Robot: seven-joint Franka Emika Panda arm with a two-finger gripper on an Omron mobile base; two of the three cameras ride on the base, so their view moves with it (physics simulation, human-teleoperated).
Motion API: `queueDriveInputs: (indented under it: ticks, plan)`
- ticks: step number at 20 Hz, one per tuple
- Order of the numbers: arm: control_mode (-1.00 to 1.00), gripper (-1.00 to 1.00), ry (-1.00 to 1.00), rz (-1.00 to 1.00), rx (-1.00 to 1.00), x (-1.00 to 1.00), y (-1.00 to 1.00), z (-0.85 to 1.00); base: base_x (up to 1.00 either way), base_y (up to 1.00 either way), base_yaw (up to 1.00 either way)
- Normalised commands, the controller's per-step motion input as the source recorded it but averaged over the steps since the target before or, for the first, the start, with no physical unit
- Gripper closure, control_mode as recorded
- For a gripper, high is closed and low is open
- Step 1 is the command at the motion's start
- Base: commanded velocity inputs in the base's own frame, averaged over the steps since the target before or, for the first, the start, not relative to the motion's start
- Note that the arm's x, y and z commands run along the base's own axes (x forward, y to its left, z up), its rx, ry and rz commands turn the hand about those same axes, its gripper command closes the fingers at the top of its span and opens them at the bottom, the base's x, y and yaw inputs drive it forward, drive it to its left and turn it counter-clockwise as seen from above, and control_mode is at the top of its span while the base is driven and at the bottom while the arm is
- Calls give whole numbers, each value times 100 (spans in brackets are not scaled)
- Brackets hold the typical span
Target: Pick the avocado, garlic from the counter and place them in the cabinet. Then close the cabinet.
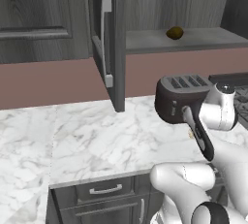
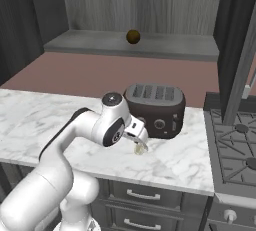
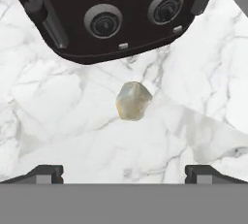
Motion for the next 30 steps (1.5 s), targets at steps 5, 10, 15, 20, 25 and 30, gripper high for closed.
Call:
queueDriveInputs:
  ticks: [5, 10, 15, 20, 25, 30]
  plan:
    - [-100, -100, 0, -4, 0, 19, 0, -50, 0, 0, 0]
    - [-100, -100, 0, -5, 1, 14, -8, -26, 0, 0, 0]
    - [-100, -100, 0, -7, 0, 21, -21, -26, 0, 0, 0]
    - [-100, -100, 0, -5, 0, 36, -9, -36, 0, 0, 0]
    - [-100, -100, 1, -3, 0, 50, -1, -41, 0, 0, 0]
    - [-100, -100, 0, -3, 0, 42, -17, -45, 0, 0, 0]
